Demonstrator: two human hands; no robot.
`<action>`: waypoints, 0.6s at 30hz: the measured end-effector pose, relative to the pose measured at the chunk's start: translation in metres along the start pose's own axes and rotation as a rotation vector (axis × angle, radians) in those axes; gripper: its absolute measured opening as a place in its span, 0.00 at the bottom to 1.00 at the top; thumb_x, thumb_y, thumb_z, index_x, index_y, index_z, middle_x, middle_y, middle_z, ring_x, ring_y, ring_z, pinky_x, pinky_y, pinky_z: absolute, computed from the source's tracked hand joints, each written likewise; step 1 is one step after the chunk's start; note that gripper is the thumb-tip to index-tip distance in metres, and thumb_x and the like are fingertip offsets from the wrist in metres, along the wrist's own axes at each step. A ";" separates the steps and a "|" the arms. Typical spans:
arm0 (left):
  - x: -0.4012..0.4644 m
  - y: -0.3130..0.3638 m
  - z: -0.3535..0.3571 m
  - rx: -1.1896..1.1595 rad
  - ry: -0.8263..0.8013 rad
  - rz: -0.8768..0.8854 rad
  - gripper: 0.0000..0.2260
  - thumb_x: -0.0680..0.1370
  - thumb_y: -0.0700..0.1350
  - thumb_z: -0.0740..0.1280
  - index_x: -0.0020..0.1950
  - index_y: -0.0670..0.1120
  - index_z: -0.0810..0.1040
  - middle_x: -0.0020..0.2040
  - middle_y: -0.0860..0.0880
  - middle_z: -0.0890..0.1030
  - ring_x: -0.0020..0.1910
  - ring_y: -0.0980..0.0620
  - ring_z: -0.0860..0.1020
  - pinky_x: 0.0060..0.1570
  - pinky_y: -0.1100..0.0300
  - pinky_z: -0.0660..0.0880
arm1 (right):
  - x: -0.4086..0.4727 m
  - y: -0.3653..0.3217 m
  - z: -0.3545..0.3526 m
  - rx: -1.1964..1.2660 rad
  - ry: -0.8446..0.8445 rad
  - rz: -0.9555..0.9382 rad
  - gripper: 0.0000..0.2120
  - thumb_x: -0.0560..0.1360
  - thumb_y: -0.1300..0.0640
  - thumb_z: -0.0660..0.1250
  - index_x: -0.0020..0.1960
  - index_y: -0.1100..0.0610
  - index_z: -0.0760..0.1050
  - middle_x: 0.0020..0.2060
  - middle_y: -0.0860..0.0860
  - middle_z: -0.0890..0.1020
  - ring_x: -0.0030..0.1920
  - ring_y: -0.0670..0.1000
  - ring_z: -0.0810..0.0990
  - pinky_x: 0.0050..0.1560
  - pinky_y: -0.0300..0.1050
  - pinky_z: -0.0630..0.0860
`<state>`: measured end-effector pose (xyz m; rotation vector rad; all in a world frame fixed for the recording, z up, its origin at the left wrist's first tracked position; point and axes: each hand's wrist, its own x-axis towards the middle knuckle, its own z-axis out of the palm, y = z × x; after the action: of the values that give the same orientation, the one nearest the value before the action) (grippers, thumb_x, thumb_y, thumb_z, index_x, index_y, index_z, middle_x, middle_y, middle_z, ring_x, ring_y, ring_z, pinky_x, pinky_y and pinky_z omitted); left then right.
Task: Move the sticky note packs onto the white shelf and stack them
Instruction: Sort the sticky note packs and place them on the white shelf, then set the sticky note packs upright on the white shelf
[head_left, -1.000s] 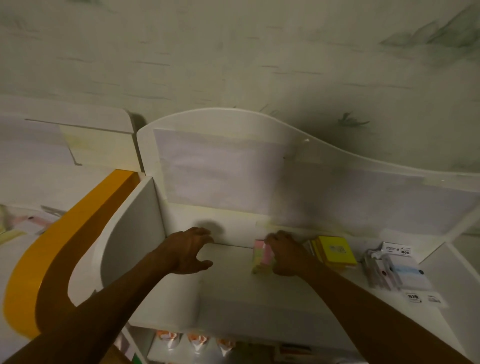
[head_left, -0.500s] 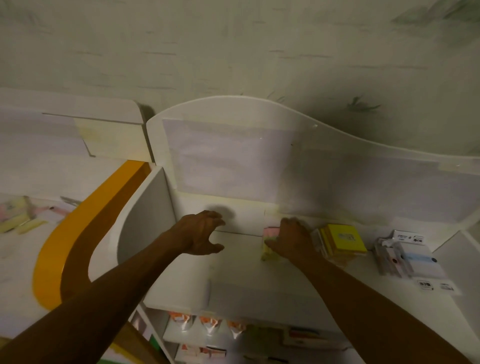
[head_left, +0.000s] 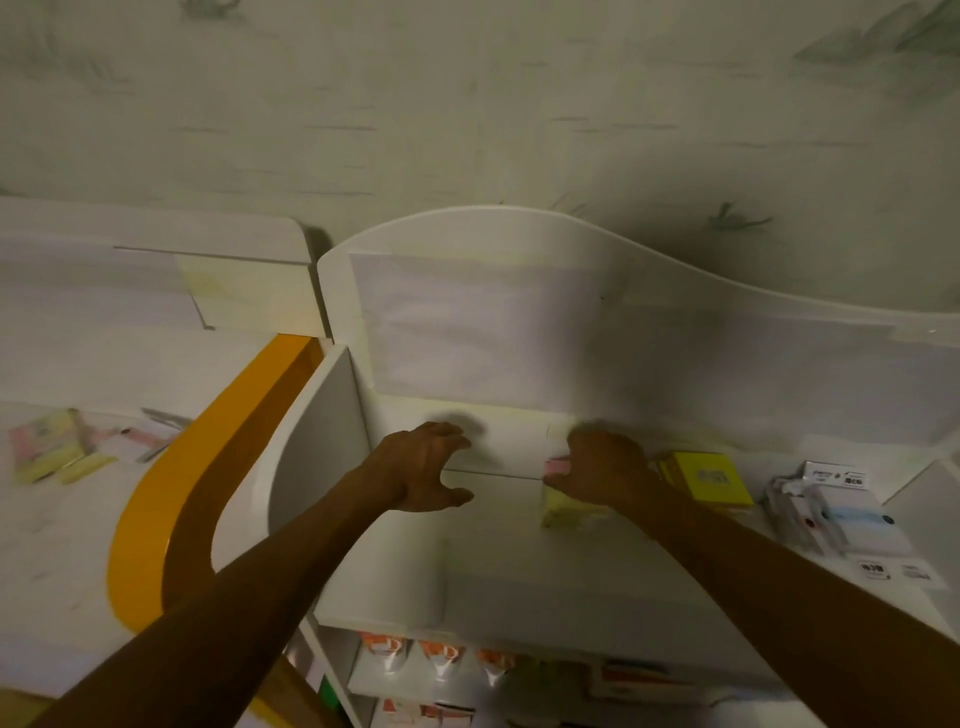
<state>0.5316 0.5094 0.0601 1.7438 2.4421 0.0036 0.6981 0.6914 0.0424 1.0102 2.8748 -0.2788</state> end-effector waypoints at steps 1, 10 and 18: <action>0.001 0.000 -0.001 -0.002 0.010 -0.008 0.34 0.74 0.63 0.65 0.76 0.51 0.60 0.77 0.51 0.60 0.75 0.52 0.58 0.70 0.52 0.64 | 0.000 0.000 -0.007 0.012 -0.031 -0.042 0.15 0.71 0.37 0.63 0.45 0.49 0.74 0.43 0.46 0.75 0.51 0.53 0.77 0.47 0.44 0.72; -0.008 0.013 -0.018 -0.005 0.065 -0.058 0.39 0.71 0.64 0.68 0.76 0.52 0.58 0.77 0.51 0.60 0.74 0.51 0.60 0.69 0.52 0.65 | -0.018 -0.007 -0.060 0.090 -0.030 -0.277 0.35 0.69 0.42 0.74 0.71 0.50 0.66 0.68 0.51 0.70 0.68 0.52 0.69 0.67 0.47 0.67; -0.049 0.025 -0.041 0.049 0.151 -0.194 0.28 0.76 0.57 0.66 0.73 0.49 0.65 0.74 0.49 0.66 0.72 0.50 0.65 0.66 0.52 0.68 | -0.035 -0.017 -0.079 -0.030 0.016 -0.407 0.32 0.70 0.41 0.71 0.70 0.48 0.66 0.67 0.49 0.71 0.66 0.53 0.70 0.64 0.50 0.71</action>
<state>0.5656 0.4744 0.1083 1.5704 2.7329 0.0573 0.7139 0.6728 0.1276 0.4146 3.0658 -0.2512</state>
